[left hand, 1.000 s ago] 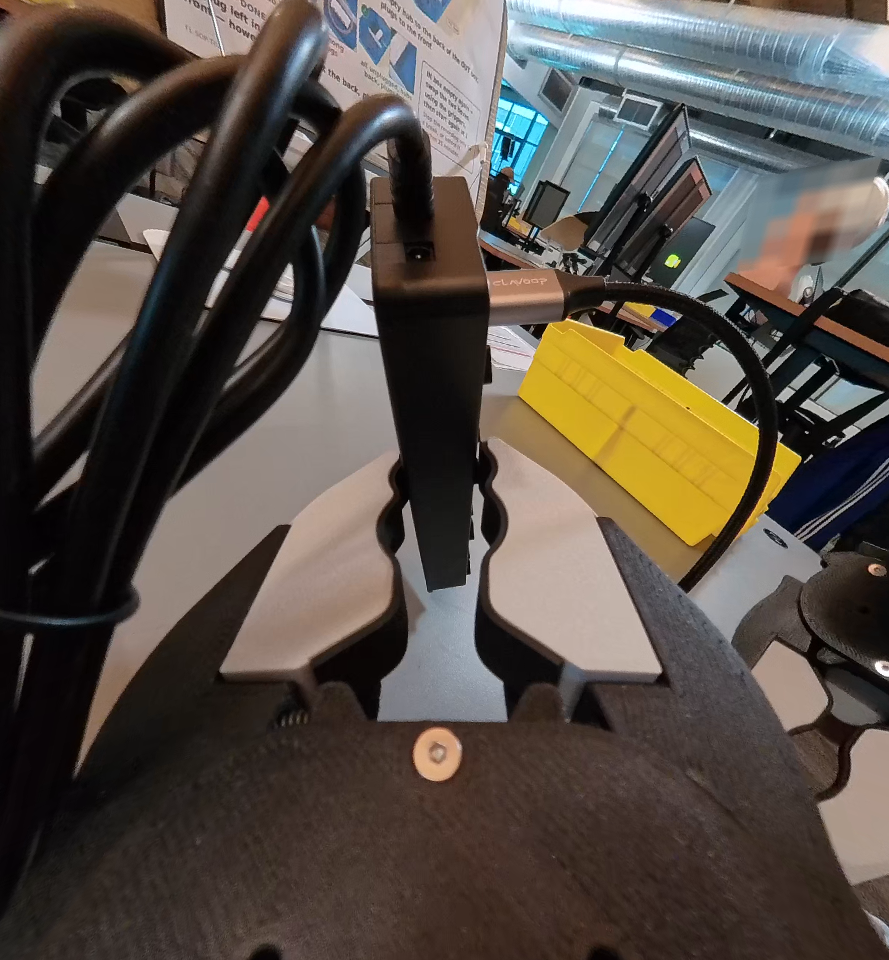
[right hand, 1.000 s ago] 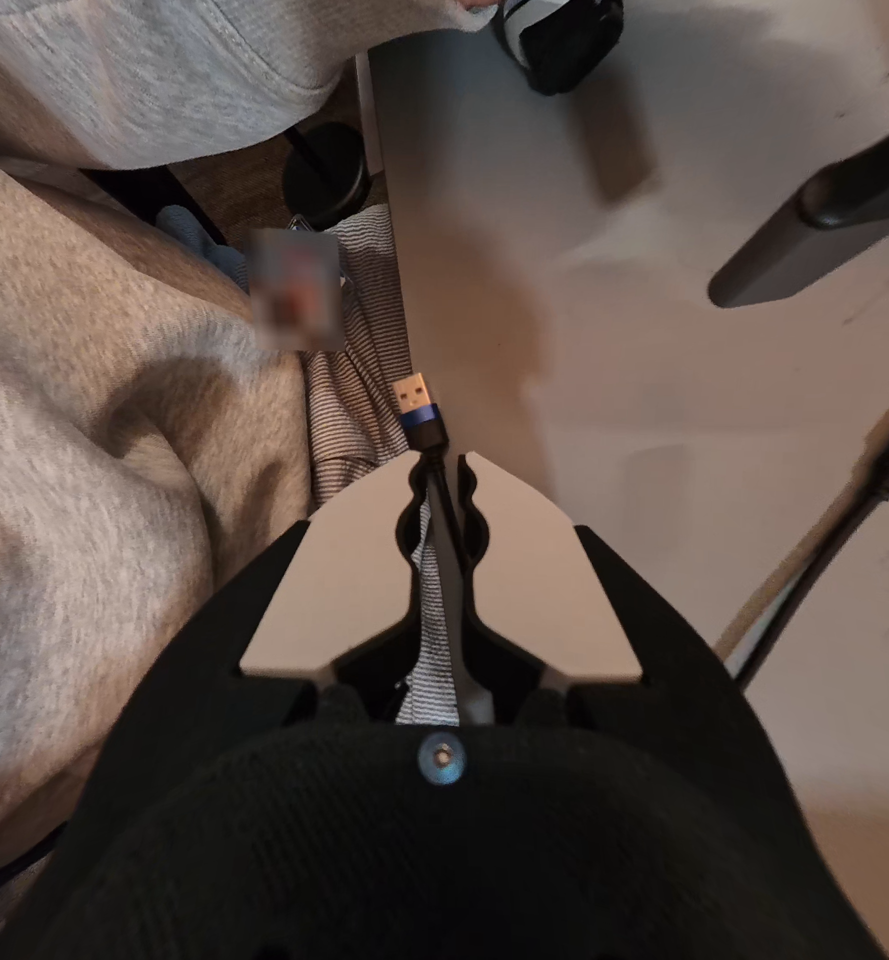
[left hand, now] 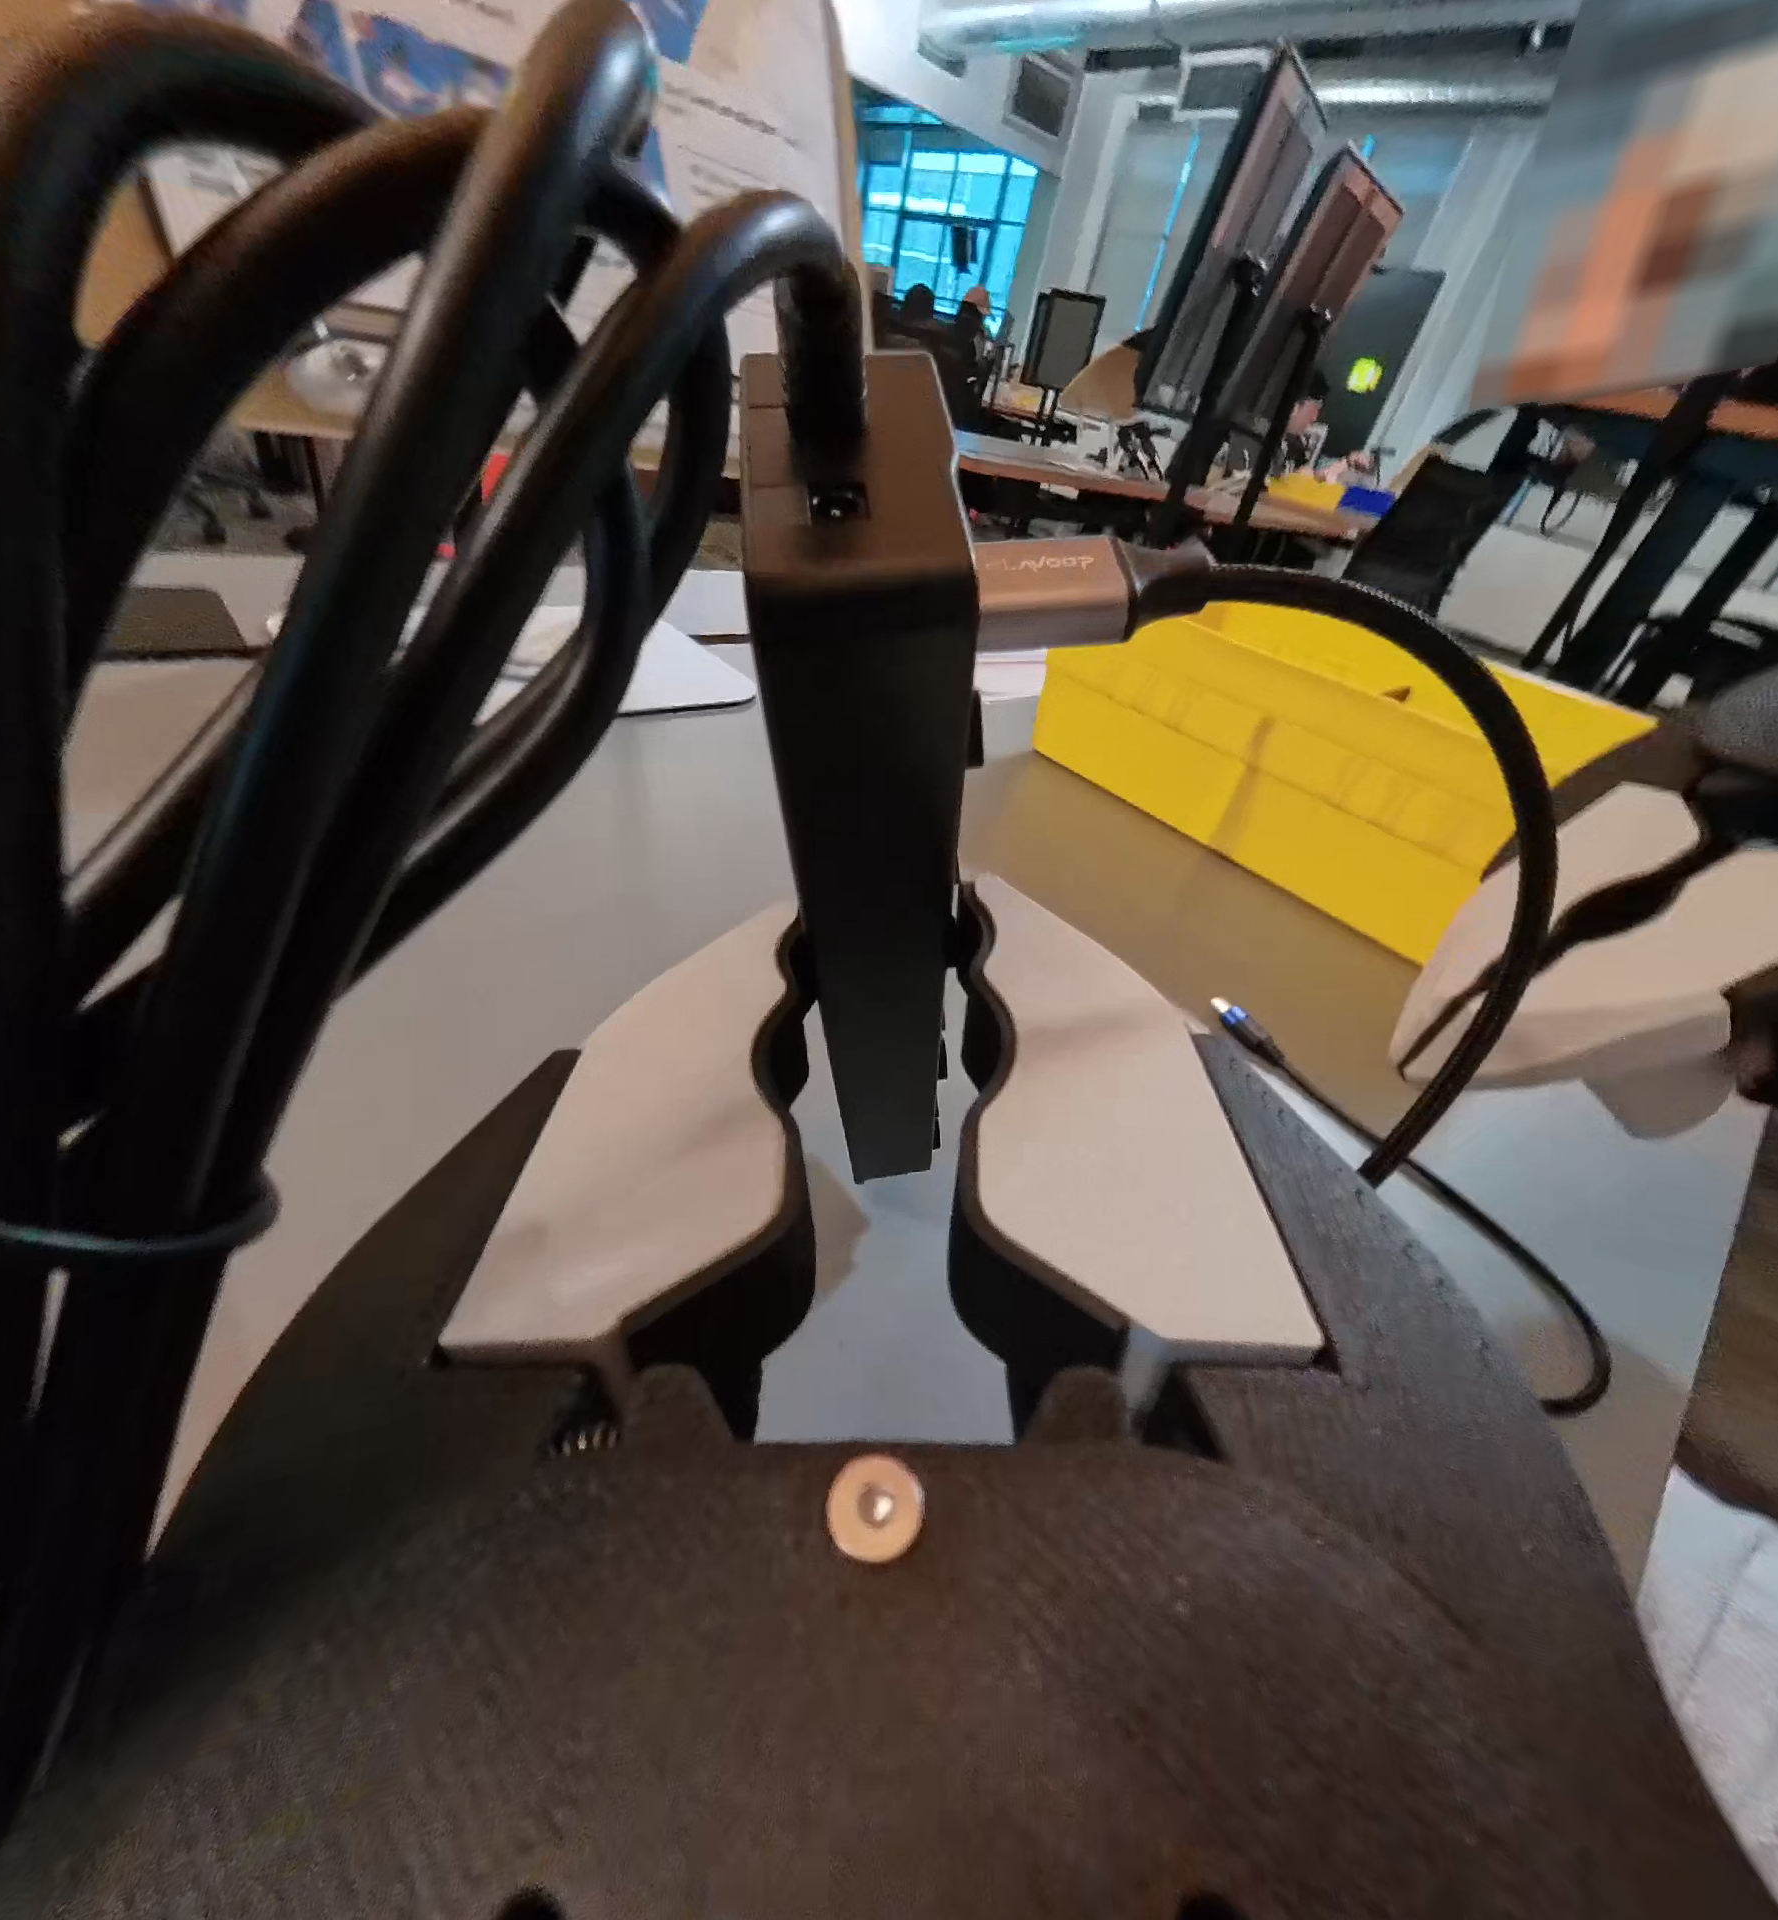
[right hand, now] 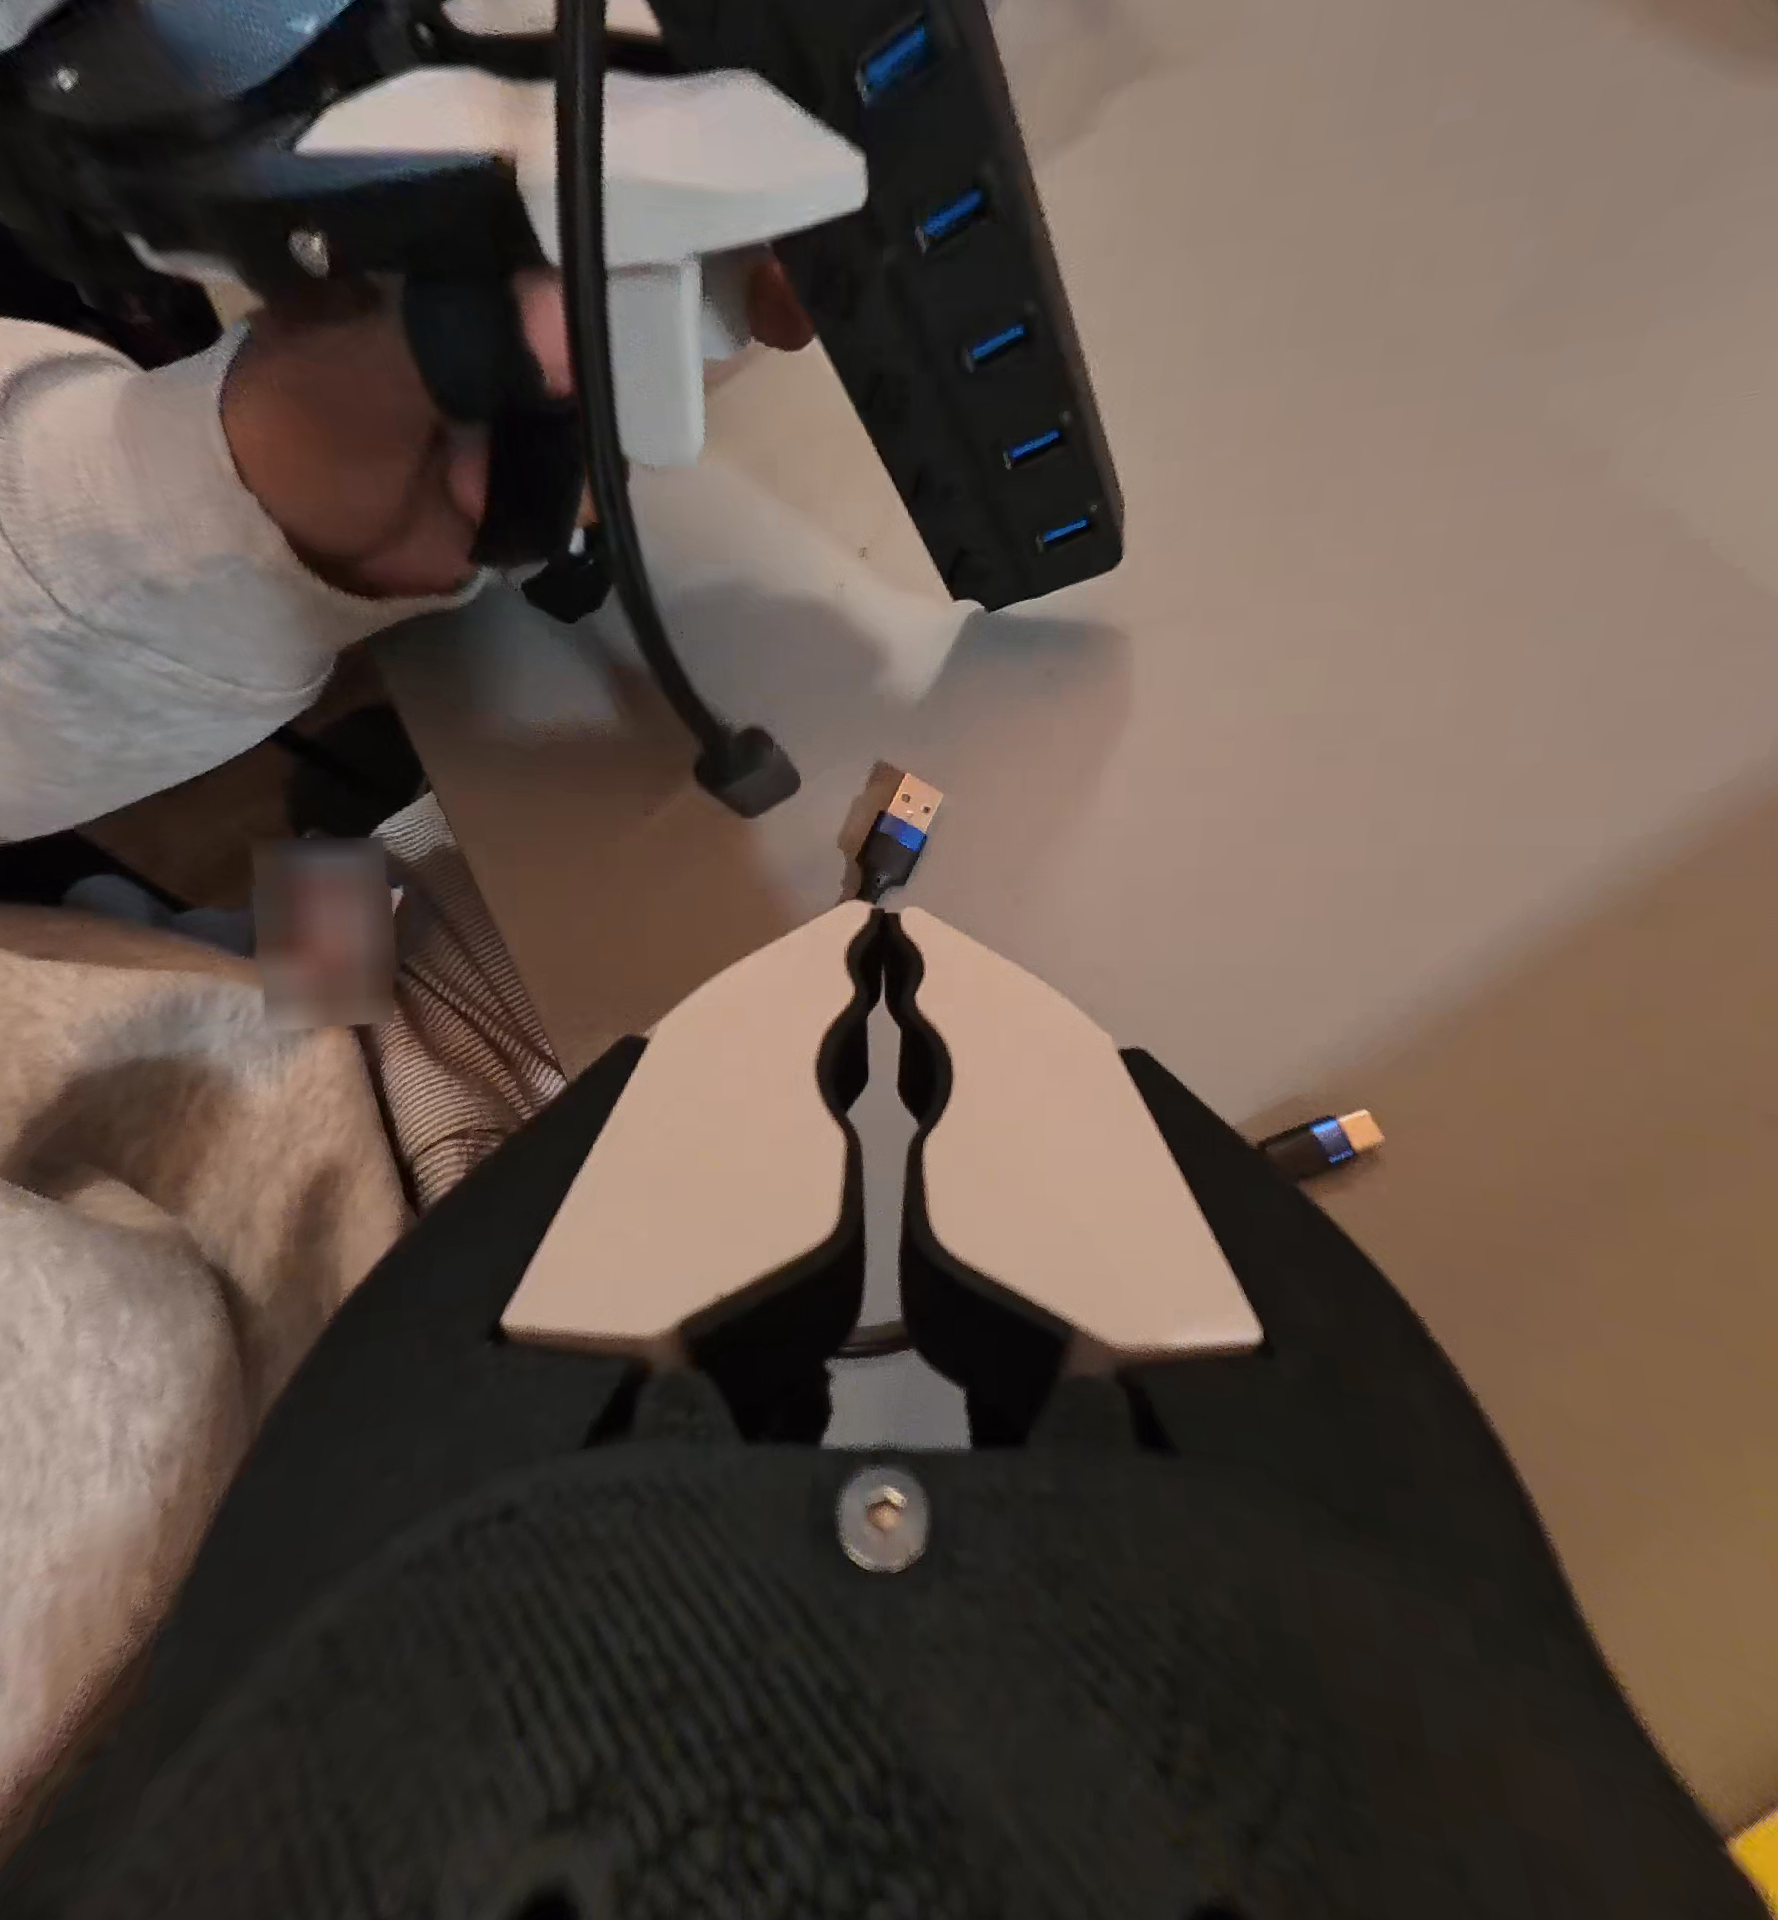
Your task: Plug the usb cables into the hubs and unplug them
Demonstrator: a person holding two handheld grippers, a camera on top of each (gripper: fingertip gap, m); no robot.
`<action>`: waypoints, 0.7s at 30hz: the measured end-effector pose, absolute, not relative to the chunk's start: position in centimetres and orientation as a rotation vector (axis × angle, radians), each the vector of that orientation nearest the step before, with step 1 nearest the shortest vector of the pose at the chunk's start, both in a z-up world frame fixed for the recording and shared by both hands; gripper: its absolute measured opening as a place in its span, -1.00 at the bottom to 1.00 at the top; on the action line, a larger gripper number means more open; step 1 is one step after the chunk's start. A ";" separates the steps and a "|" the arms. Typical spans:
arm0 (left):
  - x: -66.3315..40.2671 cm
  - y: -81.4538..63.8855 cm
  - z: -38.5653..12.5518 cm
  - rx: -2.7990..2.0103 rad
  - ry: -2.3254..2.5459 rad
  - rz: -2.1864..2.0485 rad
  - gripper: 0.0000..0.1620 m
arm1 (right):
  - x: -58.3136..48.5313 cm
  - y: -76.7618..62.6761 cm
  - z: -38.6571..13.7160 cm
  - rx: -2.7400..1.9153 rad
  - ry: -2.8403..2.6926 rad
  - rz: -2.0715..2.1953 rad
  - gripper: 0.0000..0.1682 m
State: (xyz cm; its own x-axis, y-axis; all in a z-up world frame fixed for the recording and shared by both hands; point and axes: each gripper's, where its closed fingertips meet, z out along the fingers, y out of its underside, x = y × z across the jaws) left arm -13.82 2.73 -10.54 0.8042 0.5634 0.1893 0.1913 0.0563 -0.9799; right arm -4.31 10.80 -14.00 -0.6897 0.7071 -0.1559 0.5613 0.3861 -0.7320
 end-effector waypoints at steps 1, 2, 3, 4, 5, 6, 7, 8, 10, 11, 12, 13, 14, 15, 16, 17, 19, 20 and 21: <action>-13.6 3.0 -10.6 -1.533 -0.607 0.333 -0.63 | -4.3 10.9 -14.0 -1.149 -2.461 1.184 -1.00; -13.3 3.2 -10.6 -1.544 -0.590 0.344 -0.65 | -4.2 10.8 -14.2 -1.148 -2.469 1.172 -1.00; -13.2 3.3 -10.6 -1.547 -0.581 0.346 -0.65 | -4.1 10.6 -14.6 -1.144 -2.475 1.158 -1.00; -13.2 3.3 -10.5 -1.545 -0.582 0.346 -0.64 | -4.1 10.4 -15.0 -1.141 -2.485 1.141 -1.00; -13.3 3.2 -10.5 -1.539 -0.592 0.343 -0.65 | -3.9 10.0 -15.6 -1.137 -2.499 1.122 -1.00; -13.4 3.0 -10.5 -1.531 -0.605 0.338 -0.65 | -3.9 9.7 -16.1 -1.136 -2.504 1.099 -1.00; -13.6 2.8 -10.5 -1.524 -0.620 0.333 -0.63 | -4.0 9.4 -16.7 -1.139 -2.503 1.070 -0.99; -13.8 2.6 -10.5 -1.514 -0.637 0.329 -0.63 | -4.2 9.2 -17.2 -1.141 -2.499 1.034 -0.93; -14.1 2.3 -10.4 -1.492 -0.664 0.317 -0.63 | -4.7 9.1 -18.2 -1.139 -2.476 0.957 -0.90; -14.2 2.2 -10.4 -1.486 -0.671 0.310 -0.63 | -4.9 9.0 -18.5 -1.140 -2.465 0.942 -0.90; -14.3 2.1 -10.4 -1.484 -0.676 0.306 -0.63 | -5.0 8.7 -18.7 -1.153 -2.465 0.949 -0.88; -14.3 2.1 -10.5 -1.485 -0.677 0.304 -0.64 | -5.0 8.4 -18.9 -1.179 -2.470 0.965 -0.87; -14.2 2.2 -10.5 -1.486 -0.676 0.303 -0.65 | -5.1 8.1 -19.1 -1.210 -2.471 0.985 -0.86; -14.2 2.2 -10.5 -1.487 -0.674 0.303 -0.64 | -5.3 8.0 -19.3 -1.239 -2.469 1.001 -0.85; -14.1 2.3 -10.5 -1.489 -0.670 0.302 -0.64 | -5.3 7.9 -19.6 -1.266 -2.471 1.007 -0.83; -14.1 2.3 -10.5 -1.489 -0.668 0.303 -0.63 | -5.3 7.9 -20.0 -1.290 -2.481 1.005 -0.83; -14.1 2.3 -10.5 -1.489 -0.666 0.303 -0.64 | -5.3 7.7 -20.5 -1.306 -2.487 1.025 -0.91; -14.1 2.3 -10.5 -1.488 -0.667 0.303 -0.65 | -5.3 7.6 -20.5 -1.302 -2.486 1.042 -0.91; -14.1 2.3 -10.5 -1.488 -0.668 0.302 -0.65 | -5.3 7.4 -20.5 -1.294 -2.489 1.051 -0.92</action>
